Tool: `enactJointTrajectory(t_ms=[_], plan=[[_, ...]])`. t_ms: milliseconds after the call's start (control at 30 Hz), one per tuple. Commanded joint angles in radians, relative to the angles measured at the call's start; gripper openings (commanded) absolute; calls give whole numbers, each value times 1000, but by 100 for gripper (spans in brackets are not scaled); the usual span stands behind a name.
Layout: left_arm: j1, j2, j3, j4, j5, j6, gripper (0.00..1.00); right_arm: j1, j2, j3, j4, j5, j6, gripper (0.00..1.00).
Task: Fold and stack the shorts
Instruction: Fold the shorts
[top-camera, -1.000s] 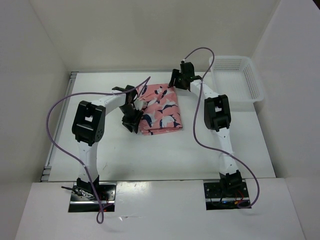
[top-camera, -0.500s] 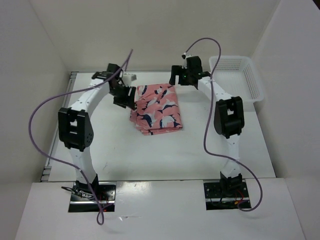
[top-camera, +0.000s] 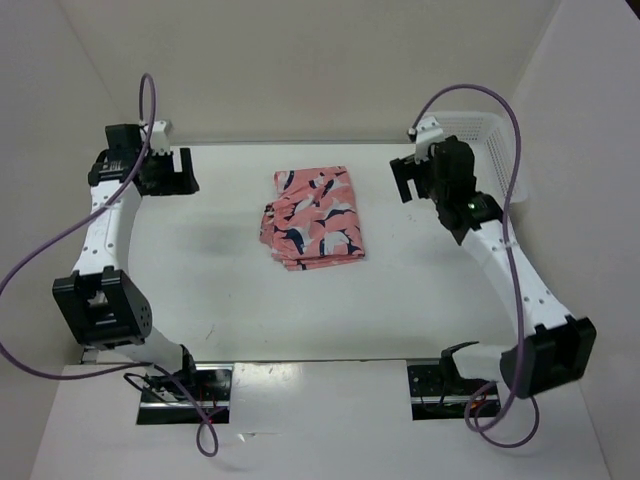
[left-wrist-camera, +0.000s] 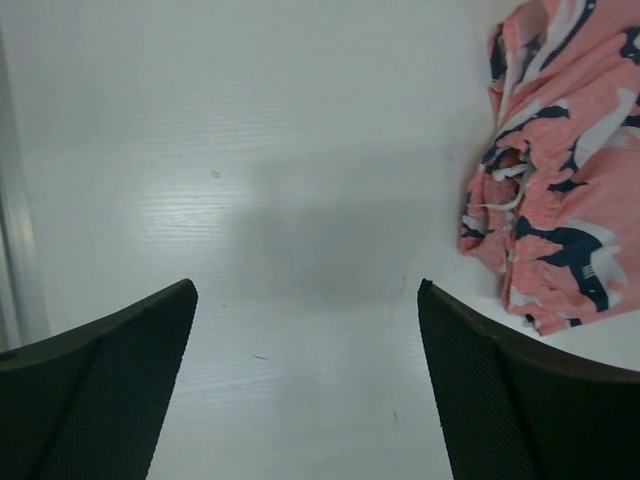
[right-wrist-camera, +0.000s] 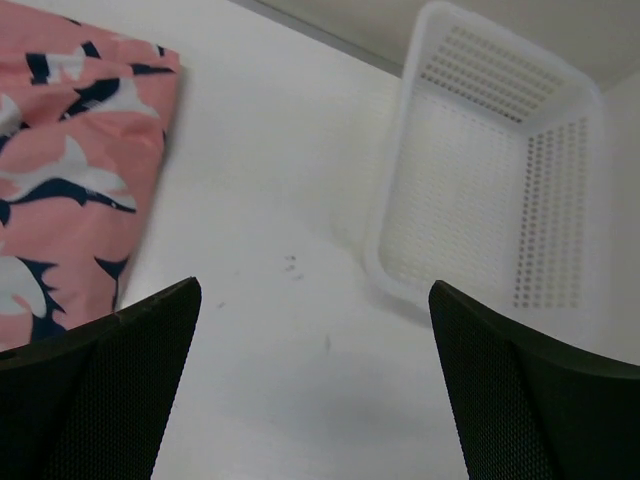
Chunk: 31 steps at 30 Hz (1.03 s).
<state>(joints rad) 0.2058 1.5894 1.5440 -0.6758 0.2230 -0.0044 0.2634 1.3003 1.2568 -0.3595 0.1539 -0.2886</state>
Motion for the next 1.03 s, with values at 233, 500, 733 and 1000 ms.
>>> enactJointTrajectory(t_ms=[233, 500, 733, 1000], plan=[[-3, -230, -149, 111, 44, 4, 99, -84, -409, -250, -50, 150, -149, 100], [-3, -308, -301, 185, -45, 4, 99, -104, -579, -324, -120, 159, -89, 100], [-3, -351, -344, 194, -73, 4, 99, -104, -659, -375, -154, 168, -80, 100], [-3, -370, -363, 194, -63, 4, 99, -104, -687, -393, -164, 168, -70, 100]])
